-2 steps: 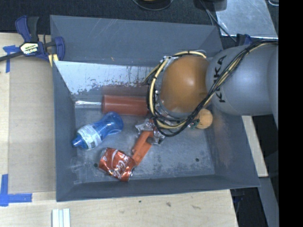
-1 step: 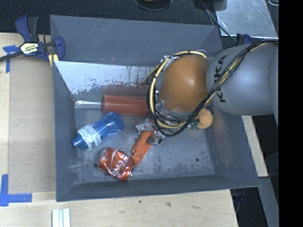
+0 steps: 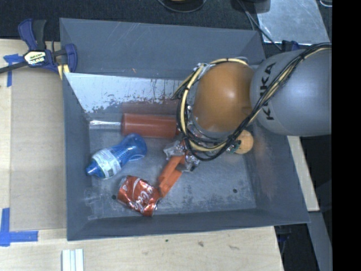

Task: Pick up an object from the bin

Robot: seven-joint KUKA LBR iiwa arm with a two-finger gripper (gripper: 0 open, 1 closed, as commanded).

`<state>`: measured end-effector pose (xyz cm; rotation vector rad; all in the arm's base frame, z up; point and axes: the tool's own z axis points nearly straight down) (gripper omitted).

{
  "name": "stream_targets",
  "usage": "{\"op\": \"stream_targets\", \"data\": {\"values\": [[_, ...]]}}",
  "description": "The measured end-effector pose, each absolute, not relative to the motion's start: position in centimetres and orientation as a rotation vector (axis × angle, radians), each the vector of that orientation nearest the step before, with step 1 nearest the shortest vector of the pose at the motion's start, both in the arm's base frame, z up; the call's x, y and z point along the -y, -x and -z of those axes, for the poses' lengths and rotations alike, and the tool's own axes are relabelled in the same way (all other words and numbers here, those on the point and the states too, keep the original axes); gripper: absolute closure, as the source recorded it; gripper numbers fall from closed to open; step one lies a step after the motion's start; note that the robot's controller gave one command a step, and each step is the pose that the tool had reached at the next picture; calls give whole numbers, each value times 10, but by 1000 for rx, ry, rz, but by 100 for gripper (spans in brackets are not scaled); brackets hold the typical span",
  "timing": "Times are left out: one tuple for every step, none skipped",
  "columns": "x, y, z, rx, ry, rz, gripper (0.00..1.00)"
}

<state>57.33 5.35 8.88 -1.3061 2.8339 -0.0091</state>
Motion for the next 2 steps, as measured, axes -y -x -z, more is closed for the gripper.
{"op": "stream_targets", "data": {"values": [[-54, -575, -112, -2829, 1300, 12, 100], [-54, -577, -123, -2823, 1297, 16, 100]]}}
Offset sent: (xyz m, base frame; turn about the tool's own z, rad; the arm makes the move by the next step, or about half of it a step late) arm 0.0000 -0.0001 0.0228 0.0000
